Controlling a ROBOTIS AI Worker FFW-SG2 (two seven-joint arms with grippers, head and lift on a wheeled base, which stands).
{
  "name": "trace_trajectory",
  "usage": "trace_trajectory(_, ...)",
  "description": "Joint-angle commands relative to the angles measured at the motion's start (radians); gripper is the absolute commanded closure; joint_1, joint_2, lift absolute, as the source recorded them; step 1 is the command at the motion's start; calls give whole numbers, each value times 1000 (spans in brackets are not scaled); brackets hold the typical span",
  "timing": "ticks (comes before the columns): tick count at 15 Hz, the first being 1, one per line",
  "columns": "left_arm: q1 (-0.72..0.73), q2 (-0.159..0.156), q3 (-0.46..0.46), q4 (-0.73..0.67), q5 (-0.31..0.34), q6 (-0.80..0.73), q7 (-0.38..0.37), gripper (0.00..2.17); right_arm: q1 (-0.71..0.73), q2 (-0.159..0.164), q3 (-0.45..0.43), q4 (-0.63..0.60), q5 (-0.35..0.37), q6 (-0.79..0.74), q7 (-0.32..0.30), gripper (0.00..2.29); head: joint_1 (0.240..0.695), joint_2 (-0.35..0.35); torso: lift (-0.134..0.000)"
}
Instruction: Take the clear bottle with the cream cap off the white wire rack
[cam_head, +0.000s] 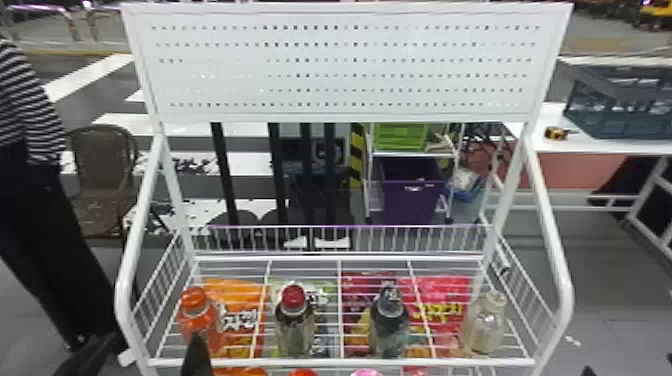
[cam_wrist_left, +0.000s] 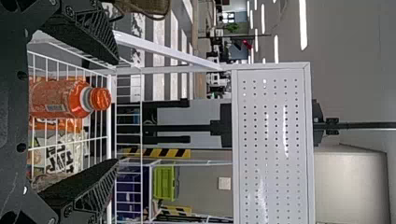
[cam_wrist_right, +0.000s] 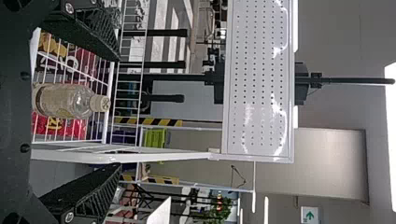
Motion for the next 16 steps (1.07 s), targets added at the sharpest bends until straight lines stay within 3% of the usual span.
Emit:
trace_trajectory(1,1,0,0,0,-1,0,0,144,0,1,-1,0,0,-3,0,97,499,0,0)
trace_trajectory(13,8,0,0,-5,-1,-3,-2,144,8,1,1,9,0,-25,0,97,499,0,0)
trace_trajectory(16,30,2,-6,-15,-6,-25,-5,144,-31,1,19,147,9,-187,-2,97,499,0,0)
